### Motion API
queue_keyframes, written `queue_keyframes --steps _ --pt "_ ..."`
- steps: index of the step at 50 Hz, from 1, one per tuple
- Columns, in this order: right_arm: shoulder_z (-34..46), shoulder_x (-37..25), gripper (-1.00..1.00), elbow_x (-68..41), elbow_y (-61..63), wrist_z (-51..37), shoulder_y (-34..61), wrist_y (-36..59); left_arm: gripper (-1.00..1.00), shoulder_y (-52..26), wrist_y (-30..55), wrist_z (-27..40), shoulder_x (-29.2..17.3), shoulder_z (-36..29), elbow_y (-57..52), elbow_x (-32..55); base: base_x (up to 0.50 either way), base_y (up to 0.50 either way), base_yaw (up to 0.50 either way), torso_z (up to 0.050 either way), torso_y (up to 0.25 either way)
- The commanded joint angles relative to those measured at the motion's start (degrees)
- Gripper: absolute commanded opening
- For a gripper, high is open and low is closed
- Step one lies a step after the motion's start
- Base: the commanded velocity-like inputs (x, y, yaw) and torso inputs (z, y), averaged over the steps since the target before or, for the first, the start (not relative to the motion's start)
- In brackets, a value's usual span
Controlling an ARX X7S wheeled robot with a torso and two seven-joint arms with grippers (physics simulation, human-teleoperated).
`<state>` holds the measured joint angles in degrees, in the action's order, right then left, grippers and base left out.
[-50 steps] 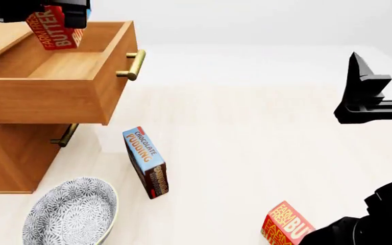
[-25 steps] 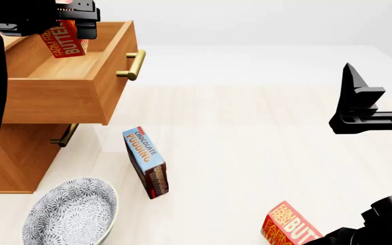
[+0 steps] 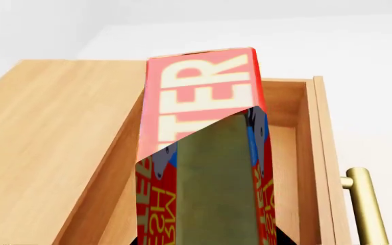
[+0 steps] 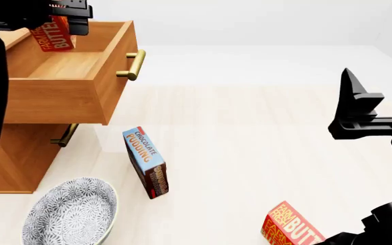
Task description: Put the butter at the front in the top drawer of the cabinet and close it.
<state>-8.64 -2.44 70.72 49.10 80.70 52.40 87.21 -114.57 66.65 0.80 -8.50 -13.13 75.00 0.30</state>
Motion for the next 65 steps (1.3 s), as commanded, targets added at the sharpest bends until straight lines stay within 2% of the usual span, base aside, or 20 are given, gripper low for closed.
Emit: queue_keyframes --steps 1,12,65 --pt "0.1 -0.1 1.0 0.7 0.2 0.9 -0.2 0.3 -1.0 -1.2 -0.8 1.7 -0.3 -1.6 0.0 -0.5 0.0 0.0 0.0 0.0 0.0" --pt "-0.3 0.2 1.0 0.6 0.6 1.2 -0.8 0.0 -1.0 -0.1 -1.5 1.3 -0.3 -2.8 0.0 -0.3 0.0 0.0 0.0 0.0 0.001" --pt "-1.3 0.7 1.0 -0.7 2.9 1.9 -4.0 0.0 -1.0 4.8 -3.5 4.1 -0.8 0.1 0.0 -0.2 0.0 0.0 0.0 0.001 0.001"
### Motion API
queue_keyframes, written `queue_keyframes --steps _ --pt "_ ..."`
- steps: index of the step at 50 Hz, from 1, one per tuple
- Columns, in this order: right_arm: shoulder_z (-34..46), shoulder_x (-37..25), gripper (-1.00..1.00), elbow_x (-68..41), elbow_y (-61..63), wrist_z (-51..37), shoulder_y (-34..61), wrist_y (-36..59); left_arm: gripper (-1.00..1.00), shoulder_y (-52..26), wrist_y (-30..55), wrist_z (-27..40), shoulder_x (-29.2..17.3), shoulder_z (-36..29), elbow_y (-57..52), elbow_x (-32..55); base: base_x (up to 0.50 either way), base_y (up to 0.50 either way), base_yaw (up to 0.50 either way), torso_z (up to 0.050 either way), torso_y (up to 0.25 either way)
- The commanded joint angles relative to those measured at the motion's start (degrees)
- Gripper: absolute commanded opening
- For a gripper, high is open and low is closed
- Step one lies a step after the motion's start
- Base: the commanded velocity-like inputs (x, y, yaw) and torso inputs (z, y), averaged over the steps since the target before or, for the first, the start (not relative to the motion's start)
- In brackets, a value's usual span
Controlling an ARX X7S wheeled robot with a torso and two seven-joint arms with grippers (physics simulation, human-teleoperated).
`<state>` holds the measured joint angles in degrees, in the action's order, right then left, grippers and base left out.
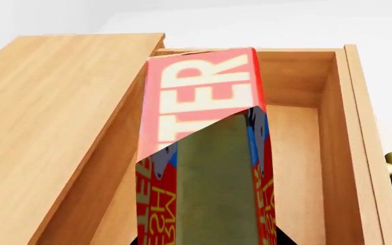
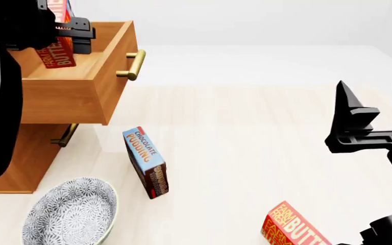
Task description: Put the butter at the front in the top drawer of the cabinet and close it.
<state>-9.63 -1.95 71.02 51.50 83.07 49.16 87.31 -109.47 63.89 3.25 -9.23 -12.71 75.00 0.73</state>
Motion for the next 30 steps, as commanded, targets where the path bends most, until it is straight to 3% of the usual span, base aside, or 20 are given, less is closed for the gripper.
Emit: queue_keyframes --steps 1,30 --pt "-0.2 0.1 1.0 -0.9 0.5 -0.4 -0.8 0.0 -1.0 -0.2 -0.7 1.7 -0.1 -0.3 0.0 -0.6 0.0 0.0 0.0 0.0 0.01" --pt "0.5 0.3 1.0 1.4 1.1 2.3 -1.0 0.9 -1.0 1.3 -0.6 2.8 -0.6 1.5 0.0 -0.7 0.0 0.0 0.0 0.0 0.001"
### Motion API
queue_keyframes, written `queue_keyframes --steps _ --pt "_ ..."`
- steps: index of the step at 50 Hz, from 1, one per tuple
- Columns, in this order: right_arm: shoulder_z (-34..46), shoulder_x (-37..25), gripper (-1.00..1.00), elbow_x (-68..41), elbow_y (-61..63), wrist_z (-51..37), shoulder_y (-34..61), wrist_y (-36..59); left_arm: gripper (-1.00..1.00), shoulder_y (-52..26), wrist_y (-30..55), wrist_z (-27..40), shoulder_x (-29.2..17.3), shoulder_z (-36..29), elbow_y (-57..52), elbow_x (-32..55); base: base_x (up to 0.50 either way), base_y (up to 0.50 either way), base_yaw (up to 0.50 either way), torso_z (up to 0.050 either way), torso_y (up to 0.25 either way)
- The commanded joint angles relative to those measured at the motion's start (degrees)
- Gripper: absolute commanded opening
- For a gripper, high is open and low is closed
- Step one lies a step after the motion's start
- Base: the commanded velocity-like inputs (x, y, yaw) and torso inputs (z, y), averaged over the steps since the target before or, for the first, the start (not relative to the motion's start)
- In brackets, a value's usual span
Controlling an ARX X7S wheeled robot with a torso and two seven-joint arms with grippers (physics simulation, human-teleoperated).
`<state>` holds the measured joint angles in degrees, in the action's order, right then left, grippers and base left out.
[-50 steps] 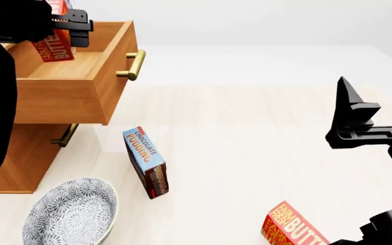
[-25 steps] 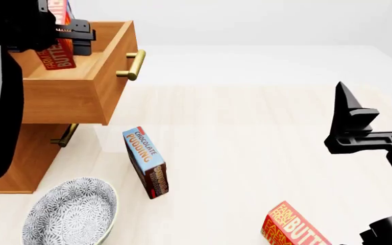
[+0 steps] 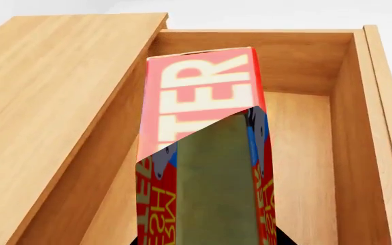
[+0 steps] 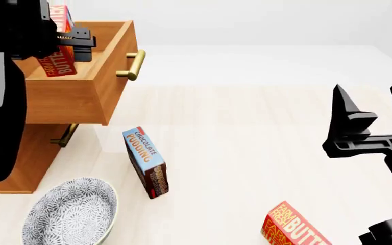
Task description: Put the butter at the front in the top drawer of the cabinet and close it.
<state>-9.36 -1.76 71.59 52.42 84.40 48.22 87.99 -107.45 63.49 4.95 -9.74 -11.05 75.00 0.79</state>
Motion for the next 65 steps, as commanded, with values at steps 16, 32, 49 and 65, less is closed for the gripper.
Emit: queue_keyframes --steps 16,32,49,65 --pt "1.0 0.0 1.0 3.5 0.7 3.4 -0.2 0.6 -1.0 0.0 -0.1 0.7 0.2 -0.6 0.0 -0.8 0.0 0.0 0.0 0.001 0.001" --pt "0.0 0.3 1.0 1.2 1.5 2.1 -1.4 0.1 -1.0 1.4 -1.2 -0.6 0.1 -1.7 0.0 -0.8 0.0 0.0 0.0 0.0 0.001" --pt "0.2 0.1 1.0 1.7 2.5 2.6 -2.1 0.5 -1.0 1.9 -1.6 -1.2 0.2 -2.0 0.0 -0.8 0.0 0.0 0.0 0.001 0.001" --pt "-1.7 0.3 1.0 -2.6 4.0 0.1 -3.6 -0.3 1.0 0.8 -1.9 -3.3 0.7 -2.7 0.0 -0.8 0.0 0.0 0.0 0.0 0.001"
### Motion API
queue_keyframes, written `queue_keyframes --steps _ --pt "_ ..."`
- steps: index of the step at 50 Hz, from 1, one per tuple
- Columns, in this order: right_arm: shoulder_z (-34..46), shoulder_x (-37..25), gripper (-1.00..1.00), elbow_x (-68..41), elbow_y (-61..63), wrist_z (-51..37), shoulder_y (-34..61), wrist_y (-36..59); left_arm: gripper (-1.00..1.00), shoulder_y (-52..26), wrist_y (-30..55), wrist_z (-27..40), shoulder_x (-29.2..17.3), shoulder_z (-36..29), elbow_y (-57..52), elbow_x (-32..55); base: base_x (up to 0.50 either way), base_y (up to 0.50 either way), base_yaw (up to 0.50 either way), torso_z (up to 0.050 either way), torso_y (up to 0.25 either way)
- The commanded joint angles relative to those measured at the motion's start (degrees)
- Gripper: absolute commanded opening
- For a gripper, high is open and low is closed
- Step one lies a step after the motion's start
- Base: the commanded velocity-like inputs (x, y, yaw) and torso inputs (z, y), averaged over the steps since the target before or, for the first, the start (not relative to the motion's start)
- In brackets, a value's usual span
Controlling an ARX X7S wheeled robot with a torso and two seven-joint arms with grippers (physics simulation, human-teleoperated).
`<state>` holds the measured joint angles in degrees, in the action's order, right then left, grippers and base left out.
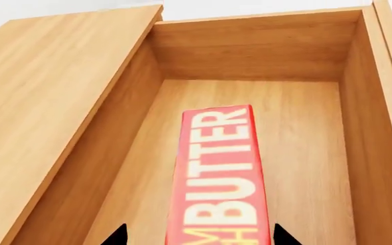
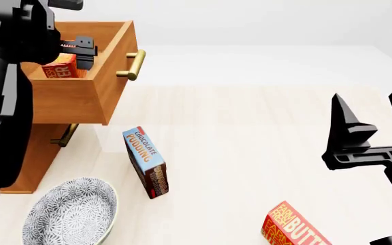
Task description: Put the butter at the front in the top drawer of the cabinet and close it.
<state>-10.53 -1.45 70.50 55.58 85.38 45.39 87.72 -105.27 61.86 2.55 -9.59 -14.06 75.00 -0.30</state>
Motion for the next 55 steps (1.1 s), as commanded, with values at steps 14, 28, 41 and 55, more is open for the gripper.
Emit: queue_keyframes --steps 14,28,41,55 --pt "0.5 -0.3 1.0 1.8 1.0 2.0 -0.3 0.9 1.0 -4.0 -0.6 -1.2 1.0 -0.3 0.0 0.2 0.0 0.0 0.0 0.0 0.0" --pt "0.3 -0.4 1.0 1.9 1.1 2.5 -0.2 0.8 1.0 -6.7 -3.7 -2.5 1.7 -1.2 0.0 0.4 0.0 0.0 0.0 0.0 0.0" --pt "1.2 -0.2 1.0 3.1 0.7 3.2 0.6 1.1 1.0 -7.0 -11.2 -3.0 2.6 -0.9 0.0 0.6 0.0 0.0 0.0 0.0 0.0" --pt "0.9 0.1 1.0 1.7 0.3 2.0 0.6 0.6 1.0 -5.3 -21.6 -4.6 4.7 -1.6 -2.8 0.3 0.0 0.0 0.0 0.0 0.0"
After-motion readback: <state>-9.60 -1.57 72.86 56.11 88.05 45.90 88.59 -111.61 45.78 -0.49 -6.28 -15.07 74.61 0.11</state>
